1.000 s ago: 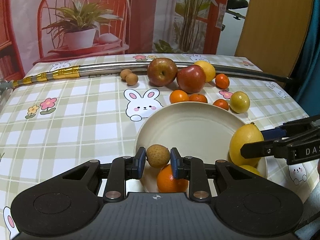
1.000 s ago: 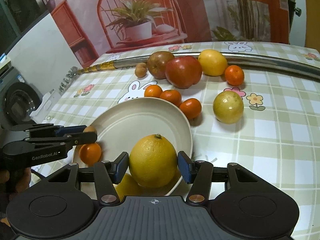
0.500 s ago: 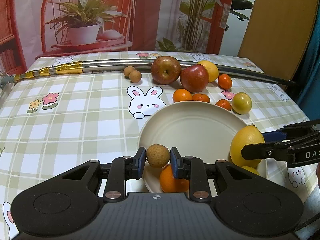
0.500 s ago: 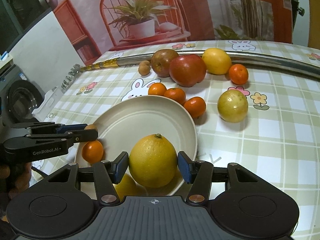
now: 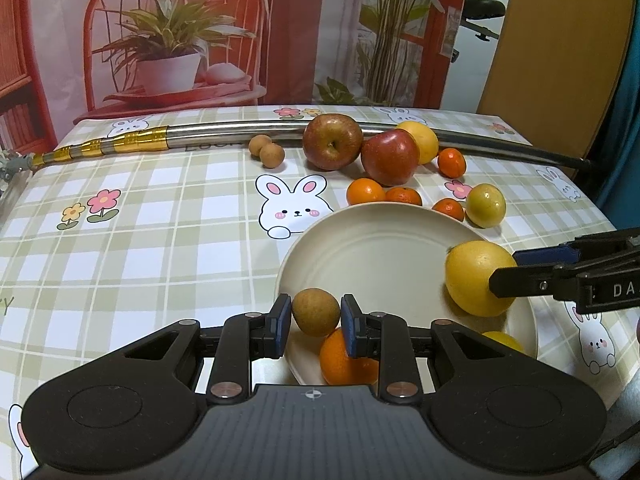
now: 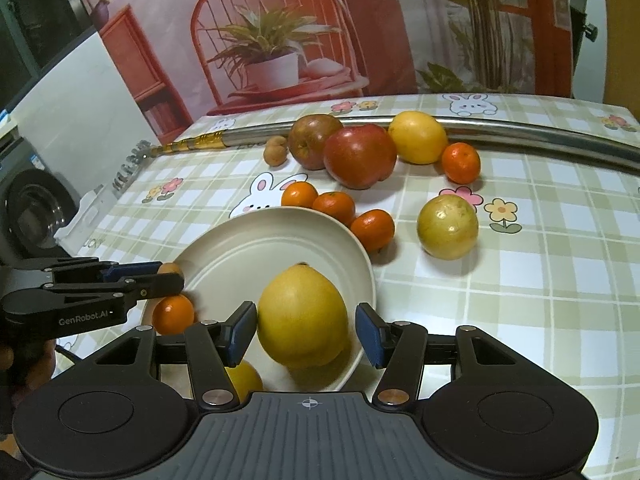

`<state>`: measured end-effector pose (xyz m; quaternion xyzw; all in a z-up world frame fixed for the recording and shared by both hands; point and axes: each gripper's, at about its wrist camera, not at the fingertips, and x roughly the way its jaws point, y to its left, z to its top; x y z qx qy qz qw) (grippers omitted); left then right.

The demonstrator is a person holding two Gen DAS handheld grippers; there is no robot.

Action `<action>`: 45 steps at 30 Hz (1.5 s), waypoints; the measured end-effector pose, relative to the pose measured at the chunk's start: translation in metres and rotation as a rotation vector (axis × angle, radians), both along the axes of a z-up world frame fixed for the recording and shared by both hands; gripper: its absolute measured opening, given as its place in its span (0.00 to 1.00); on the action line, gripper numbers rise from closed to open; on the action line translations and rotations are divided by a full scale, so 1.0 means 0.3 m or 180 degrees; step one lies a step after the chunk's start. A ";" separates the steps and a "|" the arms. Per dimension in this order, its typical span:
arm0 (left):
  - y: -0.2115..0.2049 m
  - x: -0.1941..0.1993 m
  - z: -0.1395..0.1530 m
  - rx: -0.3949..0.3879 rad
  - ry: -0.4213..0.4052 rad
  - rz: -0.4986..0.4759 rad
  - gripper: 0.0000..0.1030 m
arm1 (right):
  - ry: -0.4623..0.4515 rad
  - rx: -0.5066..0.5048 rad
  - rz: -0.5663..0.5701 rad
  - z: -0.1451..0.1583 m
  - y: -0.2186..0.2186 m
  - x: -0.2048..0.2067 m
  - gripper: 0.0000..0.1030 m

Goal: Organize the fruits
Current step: 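Lower the lemon into the plate and open the right tool while the left tool releases the longan, then move the left tool to the longans by the steel pole while the right tool approaches the red apples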

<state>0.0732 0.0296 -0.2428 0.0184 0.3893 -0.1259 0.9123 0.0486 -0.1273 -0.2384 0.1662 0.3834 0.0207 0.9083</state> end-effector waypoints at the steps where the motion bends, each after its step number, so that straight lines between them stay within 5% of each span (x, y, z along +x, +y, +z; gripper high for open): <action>1: -0.001 -0.001 0.000 0.0000 -0.0002 0.0002 0.28 | -0.0007 -0.0015 -0.0008 0.001 -0.001 0.000 0.50; 33: 0.006 -0.004 0.006 -0.0029 0.0001 0.0044 0.30 | -0.0102 -0.0090 -0.0260 0.029 -0.033 -0.014 0.65; 45: 0.052 0.037 0.096 -0.0231 -0.0095 0.0119 0.30 | -0.0273 -0.0190 -0.0440 0.080 -0.102 -0.022 0.65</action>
